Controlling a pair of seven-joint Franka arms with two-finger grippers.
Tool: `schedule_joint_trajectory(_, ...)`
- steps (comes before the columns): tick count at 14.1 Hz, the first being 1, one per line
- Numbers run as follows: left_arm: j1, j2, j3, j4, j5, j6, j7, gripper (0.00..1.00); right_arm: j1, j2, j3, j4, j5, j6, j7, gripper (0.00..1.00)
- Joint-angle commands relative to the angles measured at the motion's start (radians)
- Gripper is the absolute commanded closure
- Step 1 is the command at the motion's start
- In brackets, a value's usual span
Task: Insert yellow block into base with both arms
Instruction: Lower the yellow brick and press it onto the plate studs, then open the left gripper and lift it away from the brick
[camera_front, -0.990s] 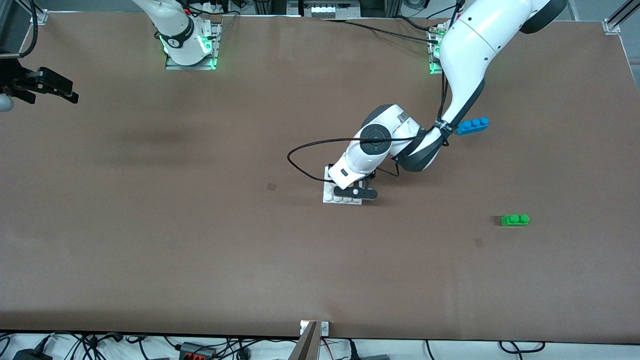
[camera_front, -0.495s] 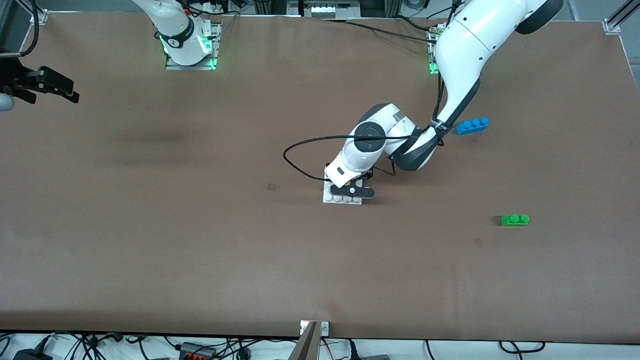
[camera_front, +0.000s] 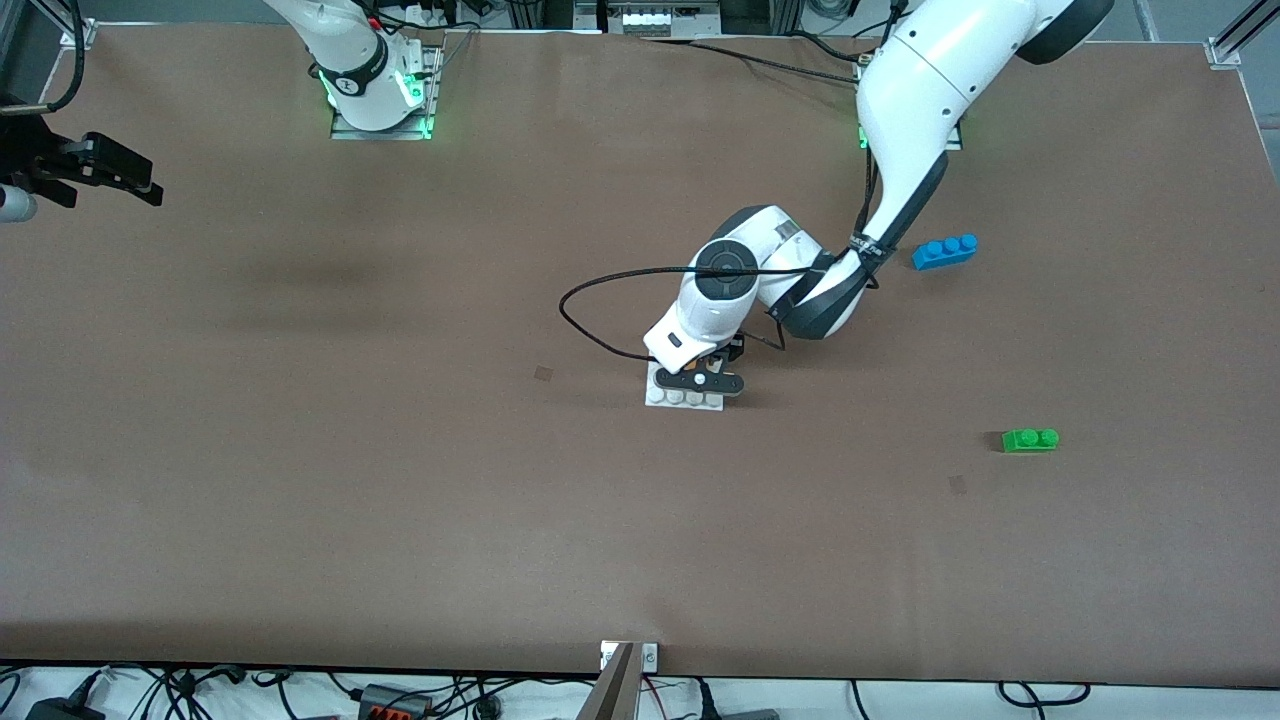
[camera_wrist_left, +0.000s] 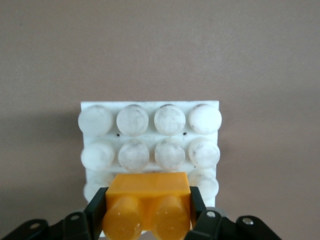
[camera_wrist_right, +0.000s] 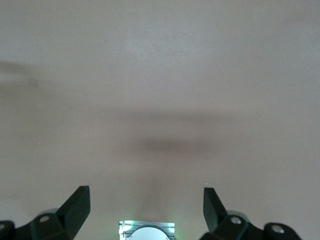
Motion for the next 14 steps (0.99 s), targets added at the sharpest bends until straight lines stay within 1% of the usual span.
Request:
schedule_joint_trajectory(1, -0.041, 0.011, 0.038, 0.016, 0.023, -0.006, -0.023, 0.49, 0.005, 0.008, 0.001, 0.023, 0.014, -0.02, 0.003, 0.0)
schedule_joint_trajectory(4, -0.045, 0.011, 0.039, 0.017, 0.023, -0.006, -0.032, 0.48, 0.005, 0.006, 0.001, 0.023, 0.014, -0.022, 0.003, 0.0)
schedule_joint_trajectory(5, -0.045, 0.009, 0.039, 0.019, 0.019, -0.006, -0.034, 0.37, 0.005, 0.008, 0.001, 0.023, 0.014, -0.02, 0.003, 0.0)
schedule_joint_trajectory(6, -0.045, 0.003, 0.039, 0.022, 0.016, -0.009, -0.034, 0.0, 0.004, 0.009, 0.001, 0.023, 0.014, -0.019, 0.003, 0.0)
schedule_joint_trajectory(7, -0.041, -0.017, 0.039, 0.022, 0.015, -0.017, -0.034, 0.0, 0.005, 0.008, 0.001, 0.023, 0.014, -0.022, 0.005, 0.0)
schedule_joint_trajectory(9, -0.022, -0.081, 0.039, 0.032, 0.009, -0.095, -0.026, 0.0, 0.005, 0.008, 0.001, 0.023, 0.014, -0.02, 0.003, 0.0)
schedule_joint_trajectory(11, 0.027, -0.119, 0.033, 0.059, 0.009, -0.148, -0.016, 0.0, 0.005, 0.008, 0.001, 0.023, 0.014, -0.02, 0.003, 0.0)
schedule_joint_trajectory(12, 0.059, -0.145, 0.033, 0.056, 0.007, -0.152, -0.002, 0.0, 0.005, 0.008, 0.001, 0.023, 0.015, -0.02, 0.003, 0.0)
schedule_joint_trajectory(14, 0.143, -0.211, 0.035, 0.028, -0.034, -0.168, 0.104, 0.0, 0.005, 0.008, 0.001, 0.023, 0.014, -0.02, 0.003, 0.0)
